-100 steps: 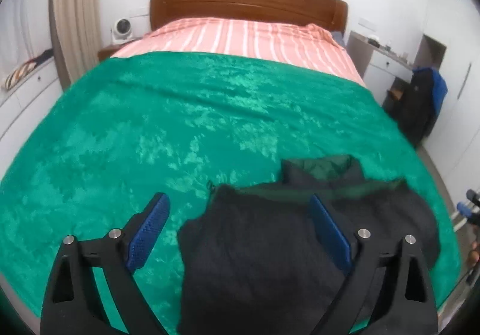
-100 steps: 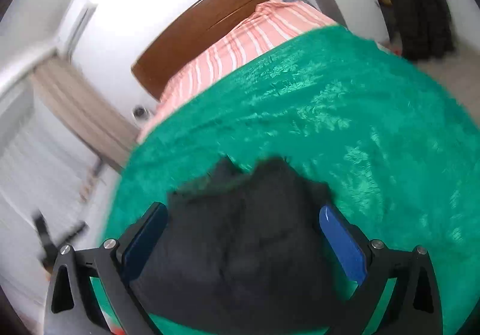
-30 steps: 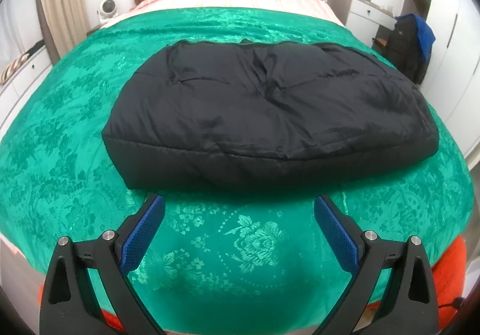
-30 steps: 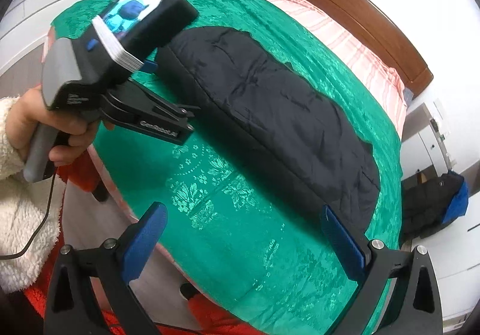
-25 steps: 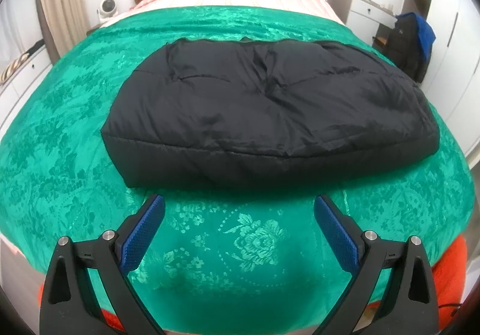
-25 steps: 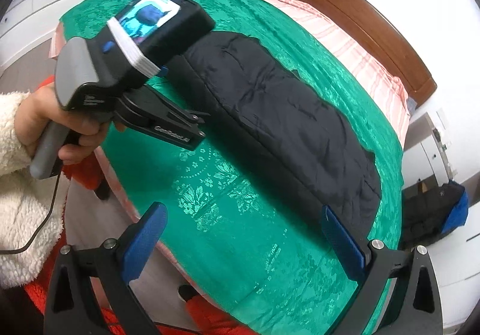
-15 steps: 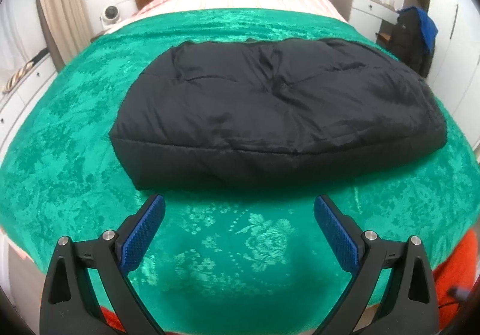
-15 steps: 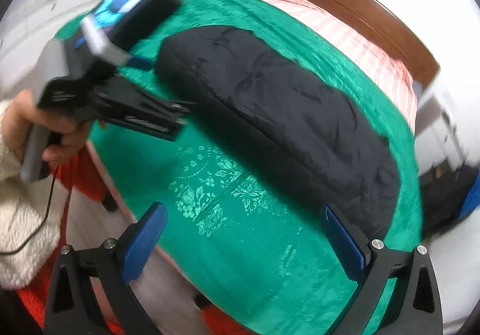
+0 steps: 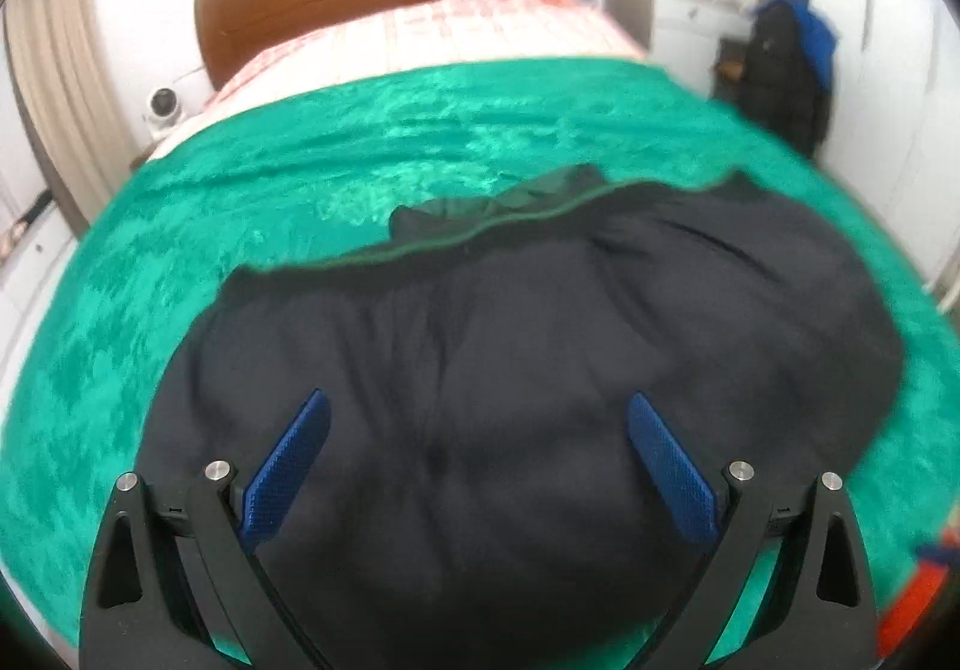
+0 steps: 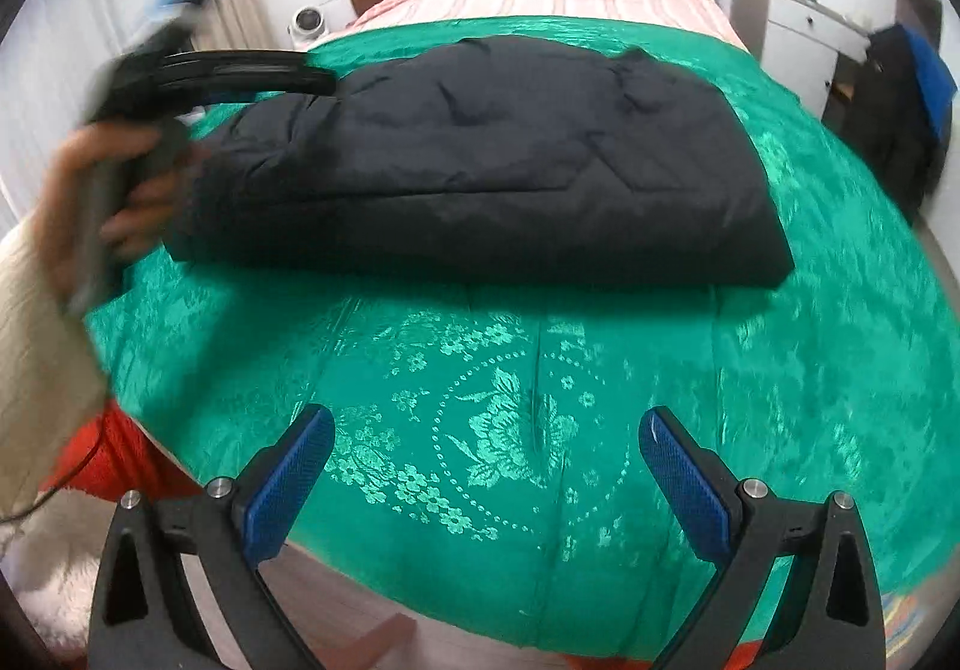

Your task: Fold large clothes

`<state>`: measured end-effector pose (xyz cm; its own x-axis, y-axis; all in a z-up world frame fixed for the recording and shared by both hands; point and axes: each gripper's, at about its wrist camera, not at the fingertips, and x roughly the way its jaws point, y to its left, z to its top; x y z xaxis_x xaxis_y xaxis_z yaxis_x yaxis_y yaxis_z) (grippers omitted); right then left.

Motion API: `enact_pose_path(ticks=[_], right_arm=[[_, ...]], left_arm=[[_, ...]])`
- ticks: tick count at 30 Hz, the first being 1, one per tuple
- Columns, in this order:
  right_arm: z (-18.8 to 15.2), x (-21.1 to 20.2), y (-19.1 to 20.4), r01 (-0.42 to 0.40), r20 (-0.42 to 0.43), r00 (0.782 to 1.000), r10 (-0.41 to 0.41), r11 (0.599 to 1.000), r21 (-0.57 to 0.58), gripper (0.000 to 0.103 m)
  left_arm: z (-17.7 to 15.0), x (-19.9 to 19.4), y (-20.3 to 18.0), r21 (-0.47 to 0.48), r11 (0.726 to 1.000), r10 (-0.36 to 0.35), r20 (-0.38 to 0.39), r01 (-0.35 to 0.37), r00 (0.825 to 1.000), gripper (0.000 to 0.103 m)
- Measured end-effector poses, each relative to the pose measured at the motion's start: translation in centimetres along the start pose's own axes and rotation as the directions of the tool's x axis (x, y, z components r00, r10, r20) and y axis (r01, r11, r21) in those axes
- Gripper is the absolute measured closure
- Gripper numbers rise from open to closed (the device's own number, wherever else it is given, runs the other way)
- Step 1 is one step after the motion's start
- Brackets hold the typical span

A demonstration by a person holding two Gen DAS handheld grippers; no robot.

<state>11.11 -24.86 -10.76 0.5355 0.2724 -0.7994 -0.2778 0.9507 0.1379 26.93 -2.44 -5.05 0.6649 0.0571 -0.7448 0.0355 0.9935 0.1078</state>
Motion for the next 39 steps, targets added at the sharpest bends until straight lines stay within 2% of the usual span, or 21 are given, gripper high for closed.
enact_pose_path(ticks=[1,3,5,7,10,12,15,17,18,21,24,26,28,29,31,33,34,35,36,37,39], right_arm=[[-0.5,-0.1,-0.2,-0.007,0.003,1.000,0.007,1.000,0.009,0.003],[-1.1,0.1,-0.4,-0.024,0.000,1.000,0.024,0.999,0.028,0.003],[-1.7,0.5,-0.7,-0.038,-0.013,0.999,0.039,0.999,0.038,0.003],[-2.2,0.7,-1.0,-0.050,-0.017,0.999,0.051,0.998,0.043,0.003],[-2.5,0.5,-1.9,-0.052,0.007,0.999,0.052,0.997,0.065,0.003],[-2.1,0.3,-3.3,-0.050,0.036,0.998,0.047,0.993,0.110,0.003],[-1.3,0.1,-5.3,-0.046,0.085,0.996,0.032,0.984,0.173,0.003],[-1.0,0.2,-6.0,-0.045,0.106,0.994,0.024,0.979,0.199,0.003],[-0.7,0.4,-6.4,-0.047,0.108,0.994,0.025,0.977,0.210,0.003],[0.3,0.6,-8.0,-0.074,0.137,0.990,0.041,0.965,0.250,0.003],[1.1,-0.1,-11.3,-0.139,0.207,0.976,0.067,0.924,0.356,0.002],[1.7,0.3,-13.6,-0.187,0.239,0.967,0.090,0.886,0.424,0.001],[2.3,1.3,-16.2,-0.259,0.283,0.951,0.126,0.823,0.505,0.001],[2.8,2.4,-17.7,-0.306,0.304,0.940,0.154,0.778,0.550,0.001],[3.4,3.9,-19.2,-0.356,0.326,0.926,0.188,0.718,0.598,0.001],[3.9,5.3,-20.1,-0.400,0.352,0.911,0.213,0.659,0.637,0.001],[4.1,5.7,-20.2,-0.419,0.364,0.903,0.226,0.641,0.642,0.001],[4.2,6.1,-20.2,-0.432,0.370,0.898,0.237,0.628,0.648,0.001],[4.1,6.7,-20.1,-0.437,0.368,0.897,0.245,0.615,0.656,0.001],[4.3,7.2,-20.3,-0.444,0.367,0.894,0.255,0.609,0.657,0.001],[4.3,8.0,-19.8,-0.448,0.355,0.893,0.276,0.607,0.656,0.001]], left_arm=[[0.9,3.0,-0.1,-0.016,0.999,0.040,-0.050,-0.040,0.998,0.002],[1.0,6.9,0.4,-0.071,0.997,0.006,-0.127,-0.015,0.992,0.000],[0.8,8.8,0.5,-0.072,0.997,0.012,-0.113,-0.020,0.993,0.000],[0.8,8.7,0.1,-0.035,0.999,0.032,-0.112,-0.036,0.993,0.000],[0.7,6.6,0.5,-0.014,1.000,0.022,-0.123,-0.024,0.992,0.002],[0.3,4.3,1.0,-0.044,0.999,-0.008,-0.092,0.003,0.996,0.001],[-2.1,1.7,0.8,-0.064,0.997,-0.054,-0.053,0.051,0.997,0.001],[-4.0,2.7,-0.8,-0.010,1.000,-0.030,-0.082,0.029,0.996,0.001],[-4.8,3.4,-1.5,0.024,1.000,0.005,-0.069,-0.003,0.998,0.000],[-5.1,4.2,-2.0,0.045,0.998,0.036,-0.068,-0.033,0.997,0.001],[-3.4,2.9,-1.1,-0.015,1.000,-0.014,-0.097,0.013,0.995,0.003],[-2.6,0.3,-0.5,-0.059,0.994,-0.092,-0.017,0.091,0.996,0.002],[-2.2,-2.0,-0.6,-0.057,0.980,-0.185,0.062,0.189,0.981,0.002],[-2.2,-2.9,-1.2,-0.032,0.968,-0.246,0.088,0.250,0.965,0.002],[-2.7,-3.1,-2.9,0.050,0.955,-0.296,0.096,0.292,0.950,0.002],[-3.6,-1.9,-4.9,0.103,0.955,-0.286,0.067,0.279,0.956,0.002],[-4.3,-0.8,-5.4,0.102,0.949,-0.303,0.032,0.299,0.952,0.002],[-5.4,1.0,-6.4,0.092,0.934,-0.342,-0.037,0.344,0.939,0.002],[-6.2,2.2,-7.2,0.104,0.934,-0.335,-0.066,0.341,0.940,0.000],[-7.1,3.2,-8.2,0.162,0.943,-0.287,-0.056,0.292,0.956,0.000],[-7.5,4.1,-8.7,0.194,0.945,-0.261,-0.045,0.265,0.964,0.000]])
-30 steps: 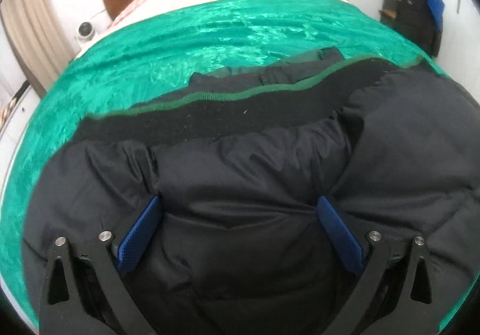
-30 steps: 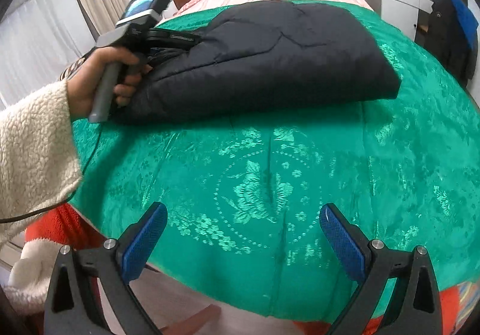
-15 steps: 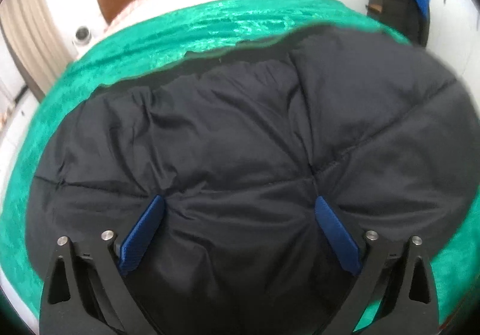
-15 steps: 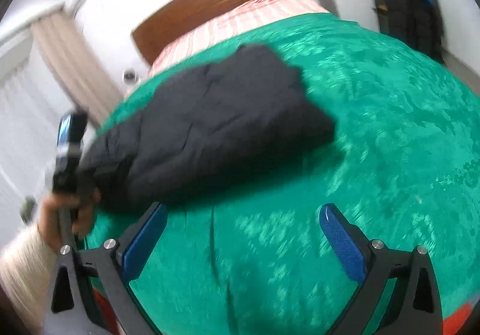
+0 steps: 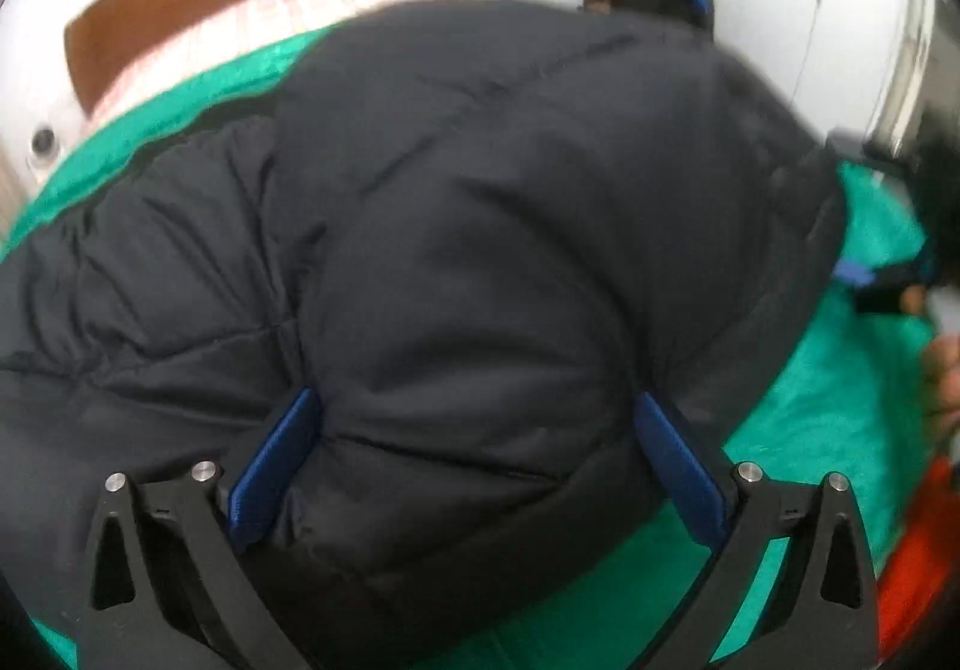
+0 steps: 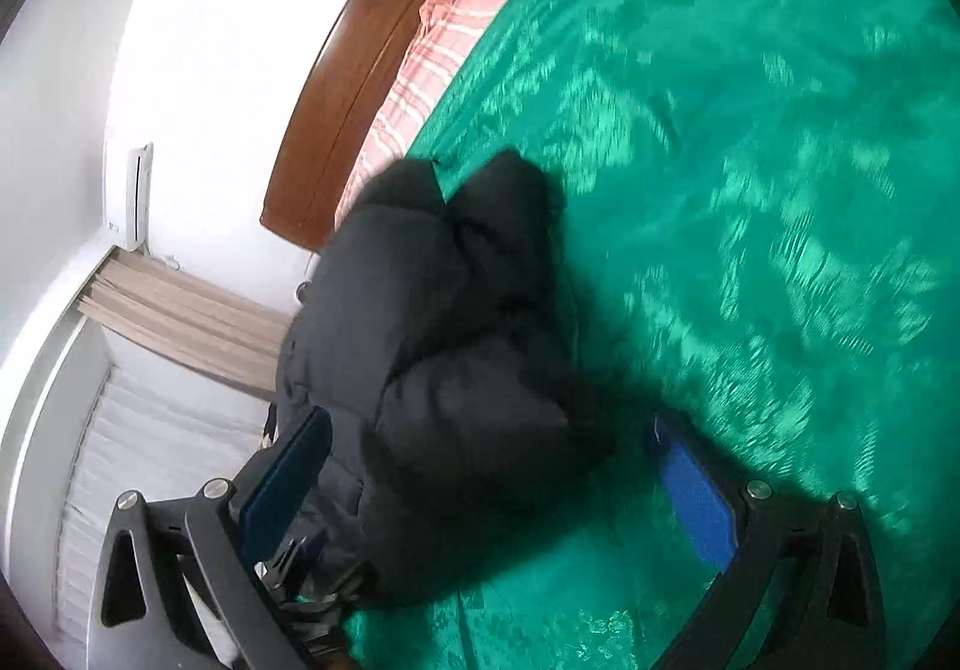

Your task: Fold large clothes

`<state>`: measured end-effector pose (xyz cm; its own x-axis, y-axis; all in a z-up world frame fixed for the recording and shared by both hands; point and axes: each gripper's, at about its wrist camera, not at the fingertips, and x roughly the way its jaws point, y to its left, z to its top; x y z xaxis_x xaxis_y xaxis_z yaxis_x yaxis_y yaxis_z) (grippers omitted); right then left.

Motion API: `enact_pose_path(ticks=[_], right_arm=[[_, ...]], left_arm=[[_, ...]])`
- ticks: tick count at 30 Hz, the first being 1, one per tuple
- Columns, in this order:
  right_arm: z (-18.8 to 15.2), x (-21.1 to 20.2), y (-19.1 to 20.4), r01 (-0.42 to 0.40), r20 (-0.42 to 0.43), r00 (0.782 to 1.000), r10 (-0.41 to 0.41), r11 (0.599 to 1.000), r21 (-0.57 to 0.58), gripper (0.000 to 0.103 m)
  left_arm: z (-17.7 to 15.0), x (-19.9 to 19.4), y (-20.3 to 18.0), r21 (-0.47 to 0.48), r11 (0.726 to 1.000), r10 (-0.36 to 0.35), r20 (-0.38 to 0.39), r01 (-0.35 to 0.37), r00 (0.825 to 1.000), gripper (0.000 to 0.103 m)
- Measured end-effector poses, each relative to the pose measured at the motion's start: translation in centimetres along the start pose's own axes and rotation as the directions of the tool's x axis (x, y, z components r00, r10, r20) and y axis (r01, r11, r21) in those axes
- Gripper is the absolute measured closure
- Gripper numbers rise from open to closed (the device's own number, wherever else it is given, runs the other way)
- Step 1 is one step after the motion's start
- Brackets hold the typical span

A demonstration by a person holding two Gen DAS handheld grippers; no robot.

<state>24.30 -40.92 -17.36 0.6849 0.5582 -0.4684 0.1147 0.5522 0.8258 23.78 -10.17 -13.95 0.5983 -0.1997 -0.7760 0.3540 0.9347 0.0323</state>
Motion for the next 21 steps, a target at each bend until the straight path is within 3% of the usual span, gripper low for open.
enact_pose_path(ticks=[6,11,15,16,17,19,21], right_arm=[[0.1,0.5,0.4,-0.020,-0.008,1.000,0.019,1.000,-0.014,0.001],[1.1,2.9,0.4,-0.067,-0.030,0.997,0.068,0.998,0.010,0.000],[2.2,6.0,0.6,-0.104,-0.067,0.992,0.107,0.993,0.051,0.000],[2.5,6.7,1.0,-0.114,-0.086,0.989,0.118,0.992,0.048,0.005],[2.7,7.4,1.9,-0.128,-0.117,0.984,0.131,0.991,0.031,0.030],[2.8,7.3,3.8,-0.108,-0.120,0.987,0.102,0.993,-0.038,0.057],[2.4,6.2,8.1,-0.050,-0.081,0.996,0.033,0.975,-0.215,0.066]], left_arm=[[1.4,-1.4,1.0,-0.033,0.999,-0.019,-0.028,0.018,0.999,0.001],[1.9,-4.9,1.9,-0.109,0.991,-0.072,0.044,0.077,0.996,0.001],[1.9,-2.3,0.6,-0.026,0.995,-0.098,-0.003,0.097,0.995,0.000],[1.5,-1.1,0.2,0.001,0.996,-0.091,-0.037,0.091,0.995,0.000],[0.8,-0.1,-0.2,0.023,0.997,-0.072,-0.057,0.074,0.996,0.000],[0.9,1.0,0.1,0.024,0.998,-0.062,-0.063,0.064,0.996,0.000],[1.4,0.7,1.4,-0.036,0.992,-0.124,-0.067,0.122,0.990,0.000]])
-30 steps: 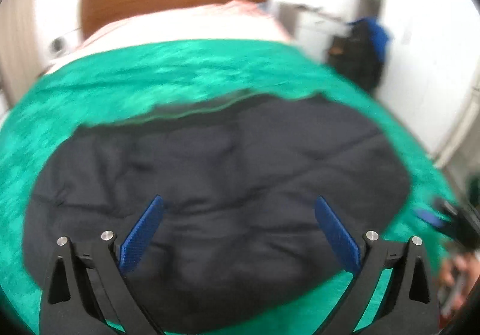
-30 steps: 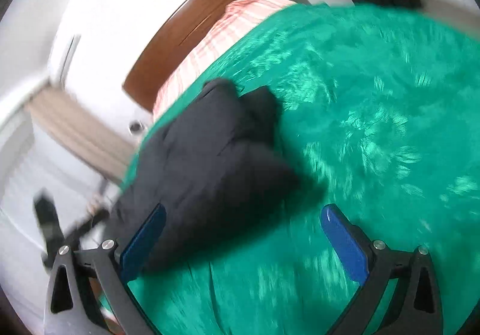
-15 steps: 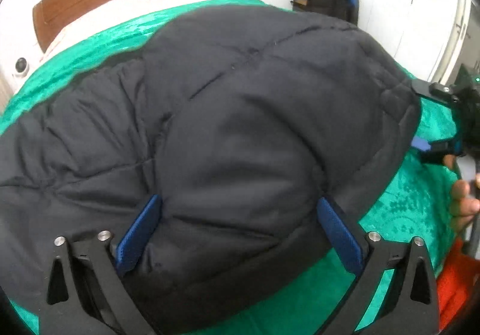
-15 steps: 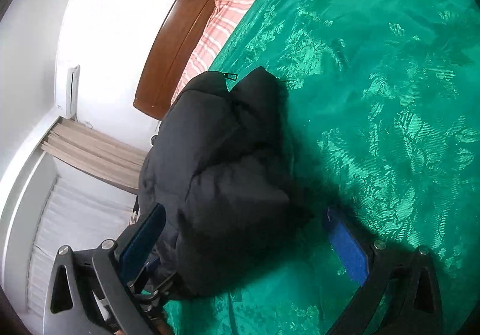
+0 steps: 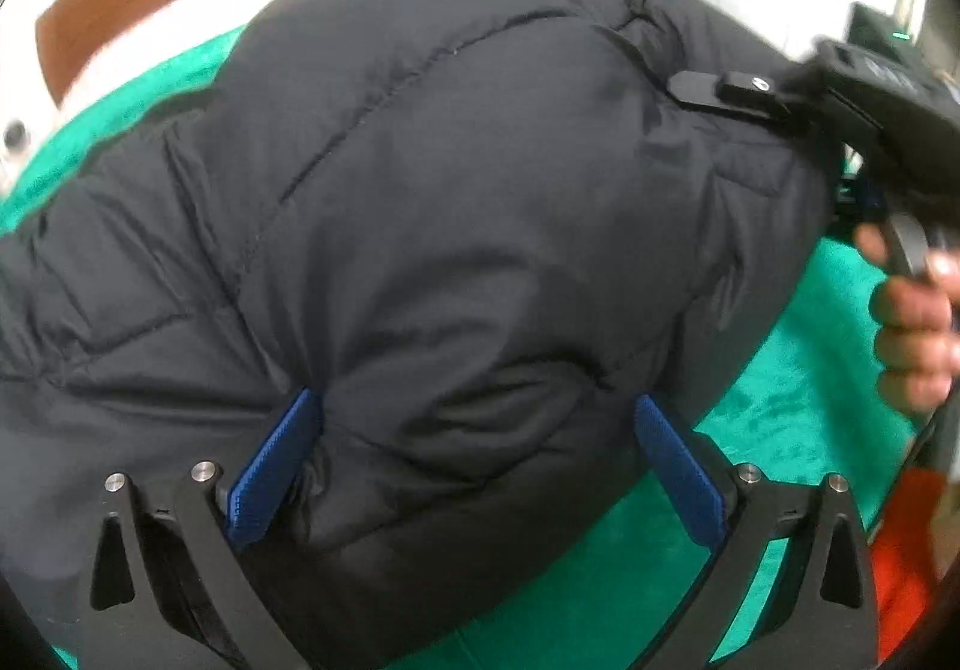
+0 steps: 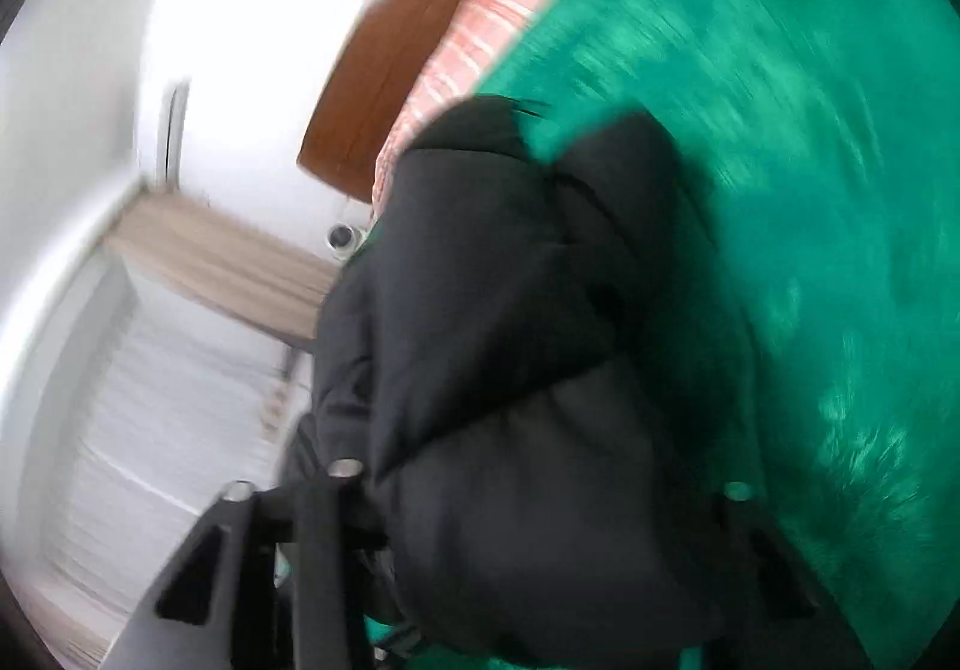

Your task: Fold large clothes

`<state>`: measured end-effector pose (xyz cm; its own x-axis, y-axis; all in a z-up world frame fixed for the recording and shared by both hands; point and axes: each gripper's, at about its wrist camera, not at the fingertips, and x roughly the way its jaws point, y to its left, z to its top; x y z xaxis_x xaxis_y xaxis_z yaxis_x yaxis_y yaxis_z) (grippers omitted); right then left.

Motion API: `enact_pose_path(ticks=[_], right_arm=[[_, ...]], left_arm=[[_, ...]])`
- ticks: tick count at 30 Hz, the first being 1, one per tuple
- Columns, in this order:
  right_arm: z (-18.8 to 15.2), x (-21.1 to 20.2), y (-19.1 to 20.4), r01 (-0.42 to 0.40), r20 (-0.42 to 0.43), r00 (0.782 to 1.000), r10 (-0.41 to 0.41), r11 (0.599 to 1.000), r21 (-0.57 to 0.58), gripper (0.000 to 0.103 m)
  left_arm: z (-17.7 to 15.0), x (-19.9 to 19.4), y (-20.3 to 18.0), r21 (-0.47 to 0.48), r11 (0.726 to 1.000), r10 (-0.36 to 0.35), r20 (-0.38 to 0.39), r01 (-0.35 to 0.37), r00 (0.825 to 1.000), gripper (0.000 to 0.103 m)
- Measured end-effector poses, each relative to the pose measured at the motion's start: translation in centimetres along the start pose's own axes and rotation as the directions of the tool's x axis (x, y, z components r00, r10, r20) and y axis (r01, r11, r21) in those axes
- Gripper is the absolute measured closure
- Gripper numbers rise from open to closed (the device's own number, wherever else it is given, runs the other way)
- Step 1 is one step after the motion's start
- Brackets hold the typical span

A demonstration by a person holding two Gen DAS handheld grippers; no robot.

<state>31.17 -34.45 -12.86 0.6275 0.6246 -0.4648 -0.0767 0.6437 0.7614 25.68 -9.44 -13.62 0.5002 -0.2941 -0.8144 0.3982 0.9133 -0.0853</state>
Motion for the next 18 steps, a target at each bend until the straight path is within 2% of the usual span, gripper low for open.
enact_pose_path(ticks=[2,3,4,5,7,8,9,10,11,12,13,15,16,18], right_arm=[[0.0,-0.6,4.7,0.060,0.033,0.998,-0.055,0.982,-0.179,0.068],[-0.2,-0.7,8.2,0.101,0.058,0.994,-0.088,0.950,-0.297,0.068],[-0.4,-0.8,9.9,0.117,0.070,0.993,-0.099,0.928,-0.354,0.068],[-0.9,-0.5,13.5,0.147,0.093,0.989,-0.117,0.875,-0.461,0.068],[-2.5,0.1,17.9,0.184,0.122,0.983,-0.138,0.786,-0.590,0.068],[-3.5,0.8,20.4,0.200,0.136,0.980,-0.147,0.725,-0.659,0.068],[-5.0,2.0,23.5,0.222,0.156,0.975,-0.158,0.639,-0.737,0.068],[-5.9,2.9,24.9,0.229,0.164,0.973,-0.162,0.594,-0.771,0.068],[-7.2,4.1,26.8,0.231,0.169,0.972,-0.164,0.532,-0.815,0.068],[-9.2,5.9,29.2,0.225,0.168,0.972,-0.163,0.451,-0.864,0.068],[-10.5,7.0,30.2,0.221,0.167,0.972,-0.163,0.406,-0.887,0.068],[-14.7,10.3,33.0,0.198,0.157,0.972,-0.172,0.255,-0.946,0.068],[-16.3,11.8,33.7,0.182,0.147,0.973,-0.180,0.199,-0.963,0.068],[-20.6,15.2,34.7,0.128,0.111,0.972,-0.209,0.069,-0.989,0.068]], left_arm=[[0.3,-1.3,2.2,-0.074,0.994,-0.077,-0.003,0.077,0.997,0.001],[0.3,-2.3,3.7,-0.114,0.988,-0.108,0.003,0.108,0.994,0.002],[0.2,-3.4,5.1,-0.160,0.978,-0.135,0.022,0.136,0.991,0.002],[0.0,-5.1,6.9,-0.210,0.965,-0.151,0.053,0.159,0.987,0.002],[-0.7,-8.4,10.4,-0.280,0.946,-0.139,0.111,0.165,0.984,0.002],[-1.4,-10.5,12.6,-0.314,0.940,-0.097,0.138,0.136,0.986,0.002],[-2.0,-12.0,14.3,-0.336,0.935,-0.059,0.157,0.109,0.986,0.002],[-2.7,-13.5,16.1,-0.361,0.929,-0.018,0.174,0.081,0.985,0.001],[-3.7,-15.2,18.6,-0.398,0.917,0.036,0.188,0.043,0.981,0.001],[-4.5,-16.3,20.3,-0.423,0.906,0.072,0.196,0.018,0.978,0.001],[-5.6,-17.6,22.4,-0.455,0.891,0.112,0.203,-0.008,0.973,0.001],[-7.2,-19.0,25.8,-0.500,0.865,0.161,0.197,-0.042,0.967,0.001],[-7.9,-19.4,27.1,-0.518,0.854,0.173,0.193,-0.049,0.966,0.001],[-9.2,-20.4,29.8,-0.550,0.835,0.163,0.200,-0.027,0.966,0.001]])
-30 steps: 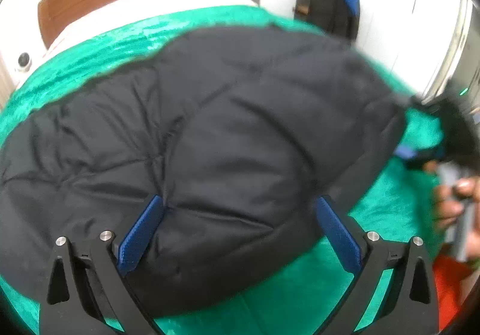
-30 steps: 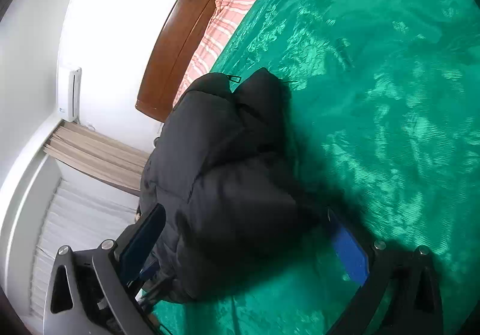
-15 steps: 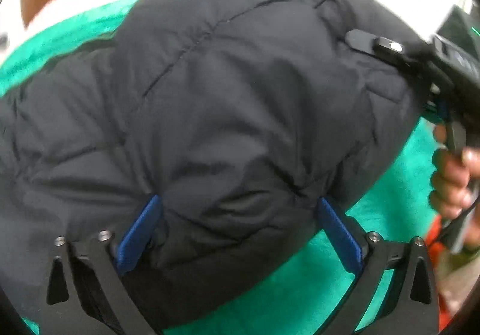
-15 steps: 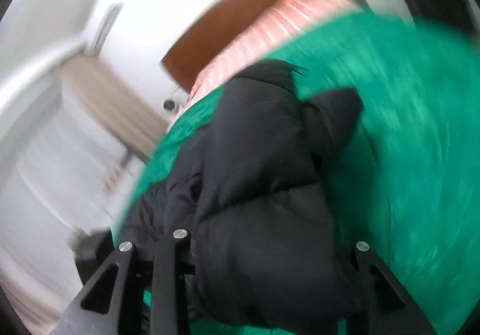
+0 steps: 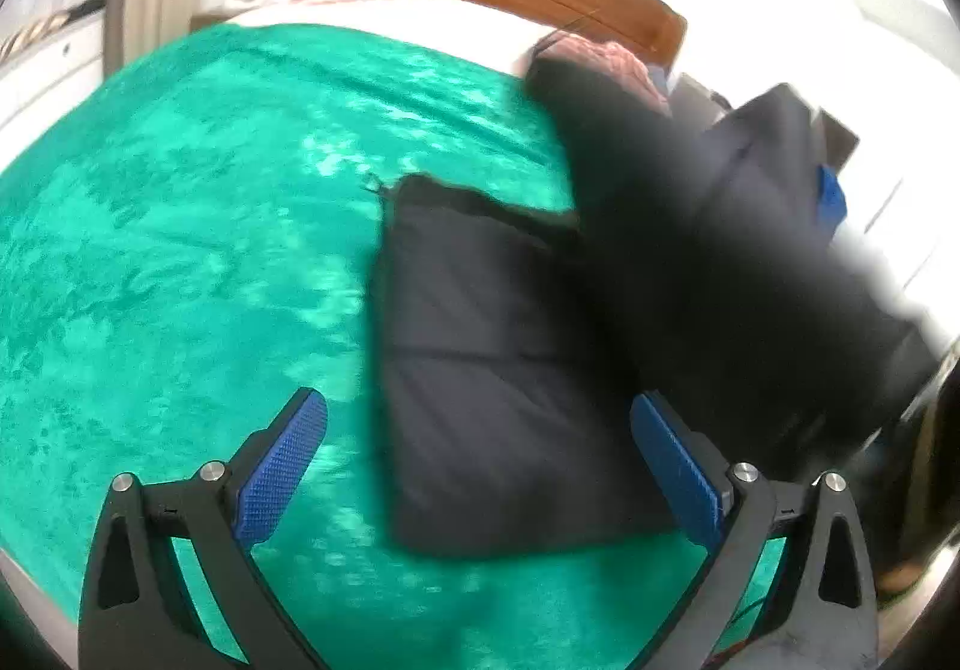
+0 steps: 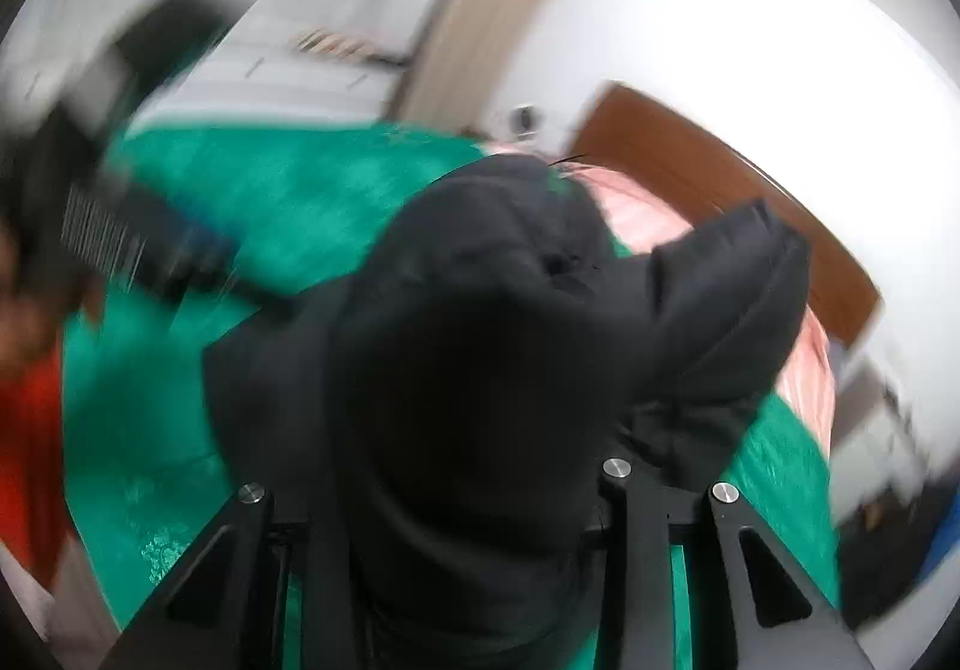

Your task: Fold large clothes

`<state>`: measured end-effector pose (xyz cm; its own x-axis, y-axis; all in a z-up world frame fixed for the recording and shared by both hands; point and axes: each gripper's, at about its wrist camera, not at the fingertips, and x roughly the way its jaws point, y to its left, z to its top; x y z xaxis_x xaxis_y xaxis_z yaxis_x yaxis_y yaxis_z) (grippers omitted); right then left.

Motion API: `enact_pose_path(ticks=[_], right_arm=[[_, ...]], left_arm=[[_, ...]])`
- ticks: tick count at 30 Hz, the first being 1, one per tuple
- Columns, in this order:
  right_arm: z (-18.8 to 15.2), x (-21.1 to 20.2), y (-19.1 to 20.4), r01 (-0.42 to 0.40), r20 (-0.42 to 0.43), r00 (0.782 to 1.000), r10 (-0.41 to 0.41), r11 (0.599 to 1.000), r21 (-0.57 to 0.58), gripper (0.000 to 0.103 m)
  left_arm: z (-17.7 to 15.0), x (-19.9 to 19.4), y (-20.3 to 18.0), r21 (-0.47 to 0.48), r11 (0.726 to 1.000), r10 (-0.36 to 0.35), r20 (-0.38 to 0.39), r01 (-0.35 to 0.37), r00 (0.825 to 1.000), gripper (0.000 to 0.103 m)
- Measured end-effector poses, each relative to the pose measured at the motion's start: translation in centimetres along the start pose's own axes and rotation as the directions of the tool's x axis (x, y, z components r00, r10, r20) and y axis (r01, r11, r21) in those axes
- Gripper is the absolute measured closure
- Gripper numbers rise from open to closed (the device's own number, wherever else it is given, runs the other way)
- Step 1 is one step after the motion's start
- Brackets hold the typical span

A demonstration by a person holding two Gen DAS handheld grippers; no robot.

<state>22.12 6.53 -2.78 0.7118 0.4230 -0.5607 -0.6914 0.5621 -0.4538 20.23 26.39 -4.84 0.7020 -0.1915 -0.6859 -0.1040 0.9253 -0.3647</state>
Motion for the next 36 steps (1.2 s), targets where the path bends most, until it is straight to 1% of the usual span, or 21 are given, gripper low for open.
enact_pose_path(ticks=[3,4,6,7,8,10,15,18,19,20,25,26,27,28,29,30,32,33,34,35,36], right_arm=[[0.3,2.5,5.0,0.007,-0.017,1.000,-0.009,0.991,-0.131,0.066],[0.2,2.9,5.3,0.017,-0.017,1.000,-0.020,0.990,-0.142,0.066],[0.4,3.3,5.7,0.030,-0.022,0.999,-0.033,0.992,-0.124,0.065],[0.5,3.4,5.6,0.025,-0.024,0.999,-0.028,0.994,-0.110,0.064],[0.3,3.5,5.4,0.022,-0.025,0.999,-0.025,0.995,-0.102,0.064],[0.0,3.6,5.5,0.038,-0.024,0.999,-0.041,0.992,-0.121,0.063],[-0.2,4.3,6.8,0.088,-0.014,0.996,-0.091,0.982,-0.166,0.061],[0.1,5.0,6.6,0.095,-0.011,0.995,-0.097,0.984,-0.150,0.061],[0.4,5.7,6.3,0.096,-0.010,0.995,-0.099,0.984,-0.152,0.061],[0.4,5.7,6.4,0.098,-0.009,0.995,-0.101,0.983,-0.155,0.061],[0.5,5.8,7.8,0.101,0.001,0.995,-0.102,0.979,-0.176,0.061],[0.5,6.0,8.0,0.103,0.006,0.995,-0.103,0.978,-0.179,0.060],[0.6,6.0,7.9,0.098,0.010,0.995,-0.098,0.980,-0.174,0.058],[0.7,5.5,8.4,0.085,0.016,0.996,-0.084,0.983,-0.161,0.053],[1.0,5.1,8.1,0.046,0.024,0.999,-0.043,0.991,-0.127,0.044],[1.1,4.3,8.0,0.003,0.025,1.000,-0.001,0.996,-0.092,0.041],[1.6,2.5,6.6,-0.130,0.032,0.991,0.129,0.991,0.034,0.038],[2.1,1.2,4.7,-0.238,0.061,0.971,0.231,0.958,0.159,0.038],[2.3,0.5,3.5,-0.285,0.085,0.958,0.273,0.932,0.225,0.036],[2.6,-0.2,1.6,-0.326,0.123,0.945,0.303,0.895,0.305,0.030],[3.0,-0.8,-0.4,-0.332,0.160,0.943,0.292,0.868,0.370,0.027]], left_arm=[[0.8,-0.4,2.2,-0.029,0.997,-0.069,-0.015,0.069,0.997,0.002],[1.0,-0.4,2.8,-0.031,0.995,-0.100,-0.017,0.099,0.995,0.002],[1.7,0.0,3.8,-0.049,0.978,-0.205,-0.025,0.204,0.978,0.001],[1.4,0.1,3.6,-0.069,0.963,-0.264,-0.026,0.262,0.964,0.001],[1.7,0.5,2.8,-0.096,0.935,-0.346,-0.040,0.341,0.937,0.001],[1.9,1.3,1.0,-0.122,0.903,-0.422,-0.070,0.412,0.904,0.001],[4.3,3.4,-3.8,-0.040,0.932,-0.363,-0.092,0.361,0.927,0.001],[5.4,3.7,-6.1,0.018,0.960,-0.277,-0.101,0.281,0.955,0.001],[5.7,4.1,-6.6,0.035,0.972,-0.229,-0.106,0.234,0.968,0.001],[5.6,4.2,-6.7,0.033,0.977,-0.206,-0.110,0.210,0.972,0.001],[5.3,6.3,-5.3,-0.021,0.983,-0.182,-0.153,0.181,0.971,0.003],[5.2,6.3,-5.2,-0.021,0.985,-0.173,-0.152,0.172,0.973,0.016],[5.2,6.5,-5.0,-0.016,0.987,-0.161,-0.154,0.160,0.975,0.042],[5.2,6.4,-4.8,-0.017,0.987,-0.162,-0.161,0.161,0.974,0.049],[5.1,6.5,-4.3,-0.031,0.985,-0.175,-0.165,0.172,0.971,0.057],[5.2,6.4,-4.0,-0.035,0.983,-0.185,-0.166,0.182,0.969,0.062],[4.9,6.0,-2.8,-0.021,0.981,-0.194,-0.160,0.193,0.968,0.064],[4.7,5.8,-1.9,-0.016,0.982,-0.189,-0.152,0.189,0.970,0.065],[4.4,5.7,-1.0,-0.018,0.984,-0.180,-0.145,0.180,0.973,0.065],[4.0,5.7,0.3,-0.030,0.987,-0.162,-0.138,0.160,0.977,0.065],[3.6,5.7,1.2,-0.038,0.989,-0.148,-0.134,0.144,0.980,0.065]])
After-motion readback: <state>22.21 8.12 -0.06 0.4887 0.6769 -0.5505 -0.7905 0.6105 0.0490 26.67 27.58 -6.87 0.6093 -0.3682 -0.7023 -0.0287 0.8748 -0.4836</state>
